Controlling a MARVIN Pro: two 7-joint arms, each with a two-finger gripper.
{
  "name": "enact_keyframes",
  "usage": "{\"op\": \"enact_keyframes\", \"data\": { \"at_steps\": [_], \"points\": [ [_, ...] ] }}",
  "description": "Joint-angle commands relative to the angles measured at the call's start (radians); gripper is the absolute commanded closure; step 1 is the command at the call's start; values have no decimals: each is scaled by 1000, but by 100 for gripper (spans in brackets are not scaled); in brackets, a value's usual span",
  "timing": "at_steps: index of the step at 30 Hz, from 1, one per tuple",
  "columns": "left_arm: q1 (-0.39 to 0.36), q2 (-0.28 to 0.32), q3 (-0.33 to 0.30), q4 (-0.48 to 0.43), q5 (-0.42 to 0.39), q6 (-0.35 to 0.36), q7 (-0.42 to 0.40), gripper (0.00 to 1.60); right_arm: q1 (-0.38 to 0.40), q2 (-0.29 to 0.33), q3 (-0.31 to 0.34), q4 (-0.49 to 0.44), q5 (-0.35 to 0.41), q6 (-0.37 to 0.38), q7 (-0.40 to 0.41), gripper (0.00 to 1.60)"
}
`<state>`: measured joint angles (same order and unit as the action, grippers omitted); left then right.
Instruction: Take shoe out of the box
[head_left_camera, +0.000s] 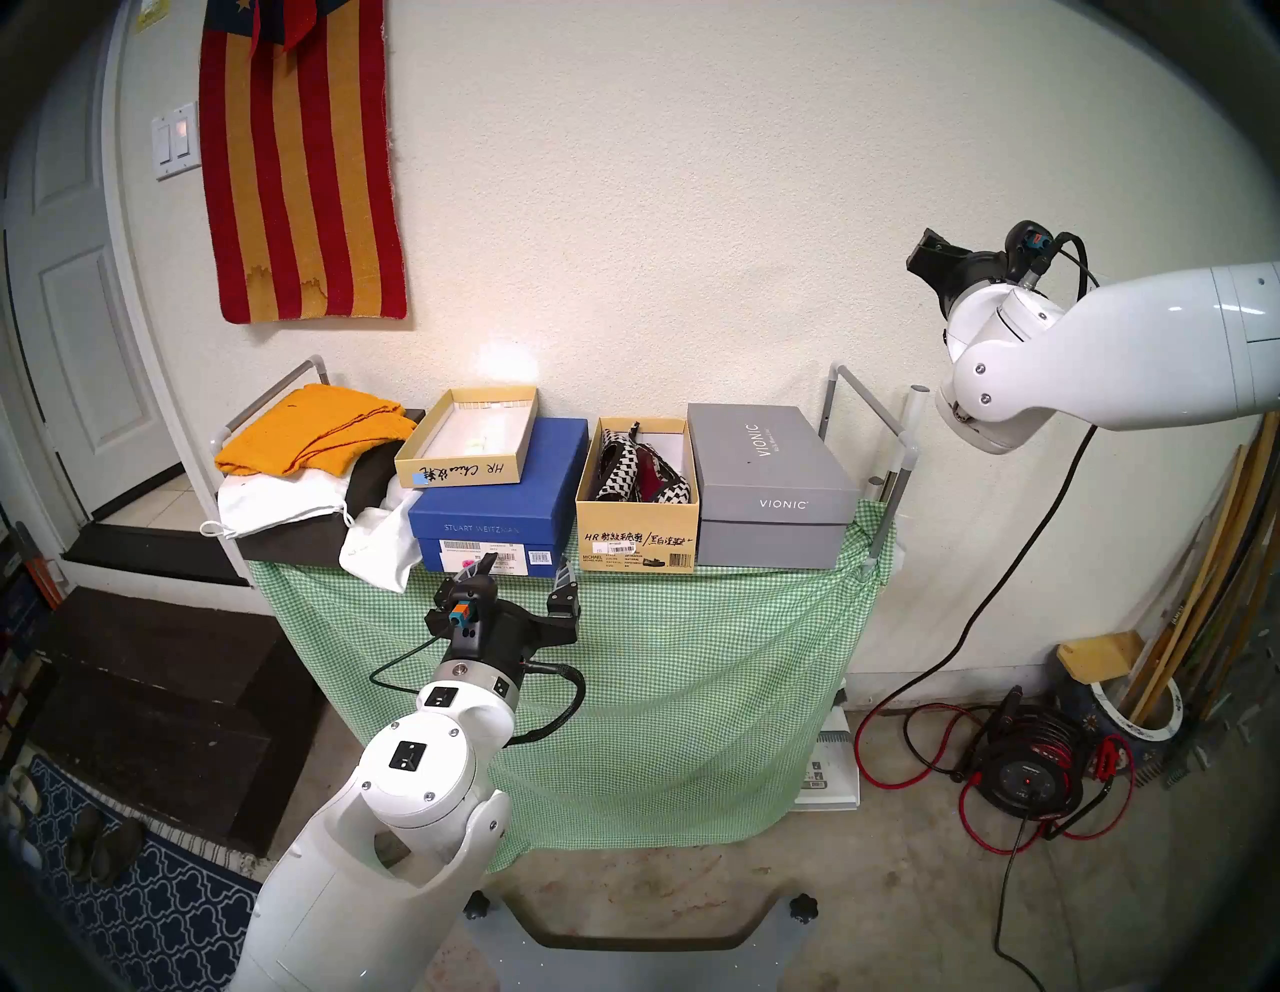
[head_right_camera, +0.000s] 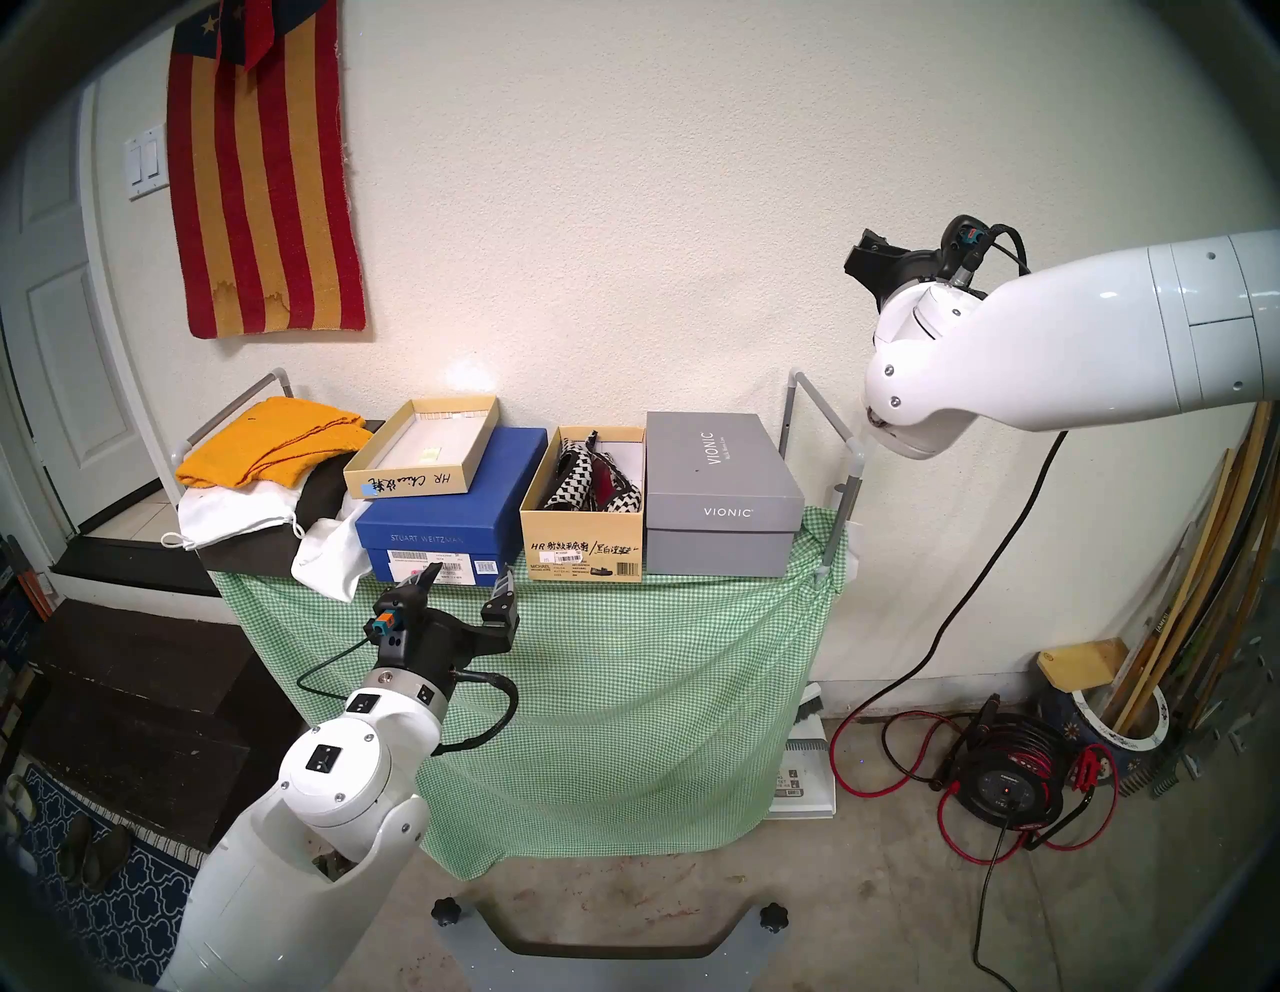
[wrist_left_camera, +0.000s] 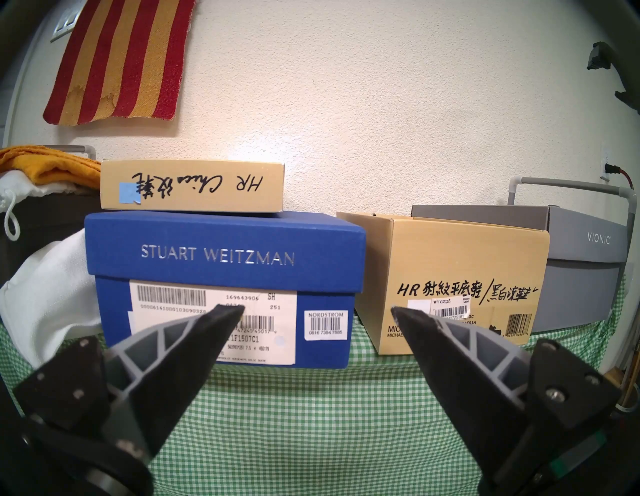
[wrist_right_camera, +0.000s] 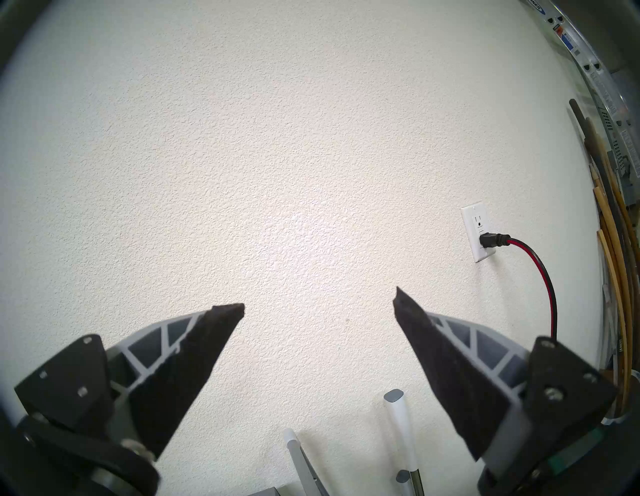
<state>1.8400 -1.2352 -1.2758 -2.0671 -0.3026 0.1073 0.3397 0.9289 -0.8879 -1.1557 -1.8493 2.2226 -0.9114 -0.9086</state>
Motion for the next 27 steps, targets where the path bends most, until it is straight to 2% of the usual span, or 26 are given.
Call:
{"op": "enact_keyframes", "data": {
  "at_steps": [1, 2, 4, 5, 7, 8, 10, 15, 17, 18, 19, 20, 22, 24, 27],
  "points": [
    [0, 0, 0, 0, 0, 0, 0, 0, 1, -1, 0, 0, 0, 0, -2, 0],
    [0, 0, 0, 0, 0, 0, 0, 0, 1, 0, 0, 0, -1, 0, -3, 0],
    [0, 0, 0, 0, 0, 0, 0, 0, -5, 8, 14, 14, 35, 102, 46, 0],
    [0, 0, 0, 0, 0, 0, 0, 0, -16, -43, -11, 38, 74, 91, 51, 0],
    [0, 0, 0, 0, 0, 0, 0, 0, -55, -47, 4, 72, 50, 141, 63, 0],
    [0, 0, 0, 0, 0, 0, 0, 0, -71, -62, -2, 86, 53, 132, 69, 0],
    [0, 0, 0, 0, 0, 0, 0, 0, -80, -67, -3, 100, 66, 174, 86, 0],
    [0, 0, 0, 0, 0, 0, 0, 0, -89, -125, -36, 138, 99, 271, 110, 0],
    [0, 0, 0, 0, 0, 0, 0, 0, -78, -150, -58, 135, 109, 303, 130, 0],
    [0, 0, 0, 0, 0, 0, 0, 0, -77, -151, -50, 143, 115, 350, 136, 0],
    [0, 0, 0, 0, 0, 0, 0, 0, -76, -164, -68, 139, 103, 320, 157, 0],
    [0, 0, 0, 0, 0, 0, 0, 0, -68, -173, -69, 141, 111, 361, 168, 0],
    [0, 0, 0, 0, 0, 0, 0, 0, -56, -188, -70, 141, 112, 397, 170, 0],
    [0, 0, 0, 0, 0, 0, 0, 0, -40, -188, -62, 137, 79, 429, 183, 0],
    [0, 0, 0, 0, 0, 0, 0, 0, -2, -199, -58, 112, 67, 439, 193, 0]
  ]
}}
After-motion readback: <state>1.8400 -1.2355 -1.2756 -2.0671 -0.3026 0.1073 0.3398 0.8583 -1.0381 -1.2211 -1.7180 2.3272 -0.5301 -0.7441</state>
